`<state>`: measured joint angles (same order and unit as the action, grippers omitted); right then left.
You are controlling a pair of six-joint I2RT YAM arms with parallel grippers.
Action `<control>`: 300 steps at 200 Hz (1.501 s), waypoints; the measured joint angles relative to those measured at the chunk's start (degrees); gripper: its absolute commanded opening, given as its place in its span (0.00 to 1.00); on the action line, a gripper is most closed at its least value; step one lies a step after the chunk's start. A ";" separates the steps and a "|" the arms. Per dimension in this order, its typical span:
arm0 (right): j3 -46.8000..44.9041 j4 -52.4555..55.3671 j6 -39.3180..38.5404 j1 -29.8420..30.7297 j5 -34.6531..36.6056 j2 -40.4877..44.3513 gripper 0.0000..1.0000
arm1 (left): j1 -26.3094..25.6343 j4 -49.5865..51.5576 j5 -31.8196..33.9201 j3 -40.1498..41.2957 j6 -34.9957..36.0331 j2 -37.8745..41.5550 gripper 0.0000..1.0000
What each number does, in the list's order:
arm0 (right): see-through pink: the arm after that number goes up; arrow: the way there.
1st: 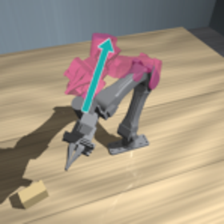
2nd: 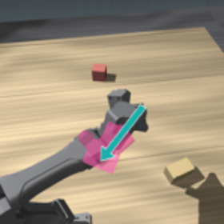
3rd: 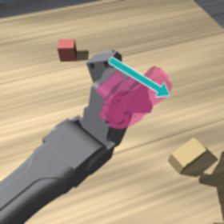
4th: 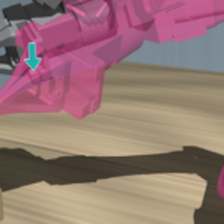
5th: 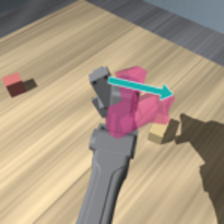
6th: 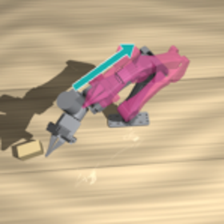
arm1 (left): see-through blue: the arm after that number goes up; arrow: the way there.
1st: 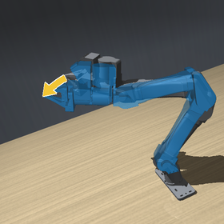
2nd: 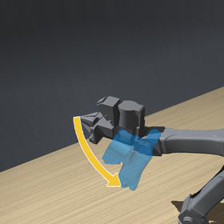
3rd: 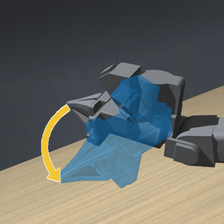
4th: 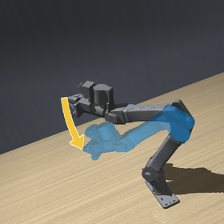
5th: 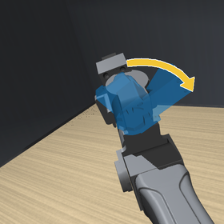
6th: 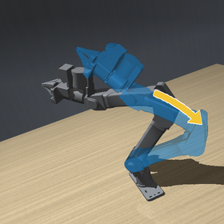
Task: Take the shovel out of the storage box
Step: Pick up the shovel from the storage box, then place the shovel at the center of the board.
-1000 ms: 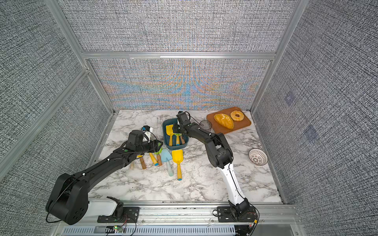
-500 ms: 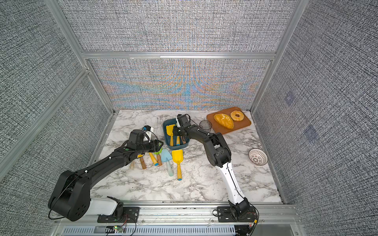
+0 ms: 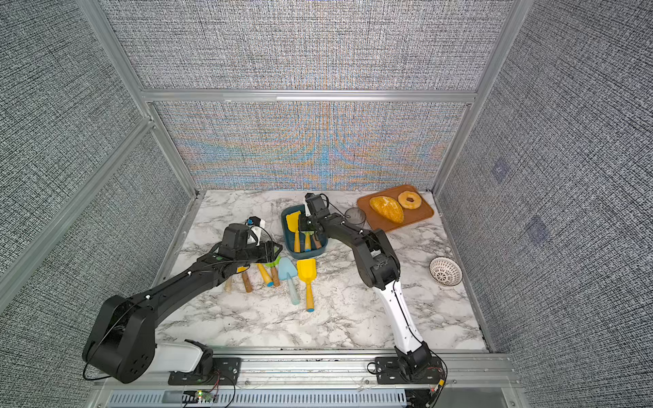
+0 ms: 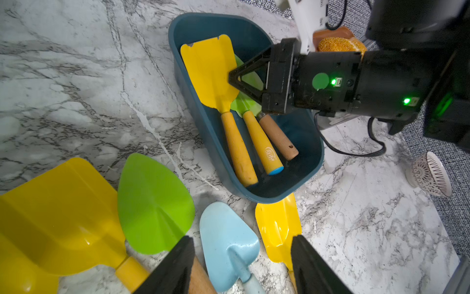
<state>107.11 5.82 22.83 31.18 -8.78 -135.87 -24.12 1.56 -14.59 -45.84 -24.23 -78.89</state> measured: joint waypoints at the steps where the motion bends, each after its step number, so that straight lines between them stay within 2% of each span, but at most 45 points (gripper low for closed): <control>1: -0.07 0.00 -0.02 0.00 0.04 0.11 0.00 | 0.00 0.00 0.00 0.00 0.00 0.09 0.66; 38: -4.17 -1.03 -0.92 0.59 3.04 7.78 0.00 | 0.00 0.17 -0.02 0.68 -0.02 3.19 0.66; 75: -13.07 -3.08 -1.44 1.14 4.94 17.25 0.00 | 0.00 0.26 -0.44 2.23 -0.20 6.21 0.66; 144: -40.61 -5.73 -1.42 3.67 5.40 37.70 0.00 | -0.02 -3.93 -7.52 4.98 -1.81 3.28 0.64; 163: -51.17 -6.88 -0.50 4.02 5.97 45.44 0.00 | -0.09 -4.98 -8.39 6.25 -2.86 4.35 0.64; 195: -63.65 -8.79 0.98 4.37 7.06 54.10 0.00 | -0.35 -5.90 -8.41 7.82 -3.28 7.48 0.64; 237: -72.81 -10.91 4.42 4.76 7.50 58.14 0.00 | -1.40 -7.41 -8.41 8.50 -3.82 7.13 0.64; 300: -76.61 -19.12 10.51 3.69 8.17 54.42 0.00 | -1.90 -7.54 -8.39 8.68 -3.91 7.13 0.64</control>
<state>30.50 -13.30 33.34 34.87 -0.60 -81.45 -26.02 -5.98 -22.98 -37.17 -28.14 -71.77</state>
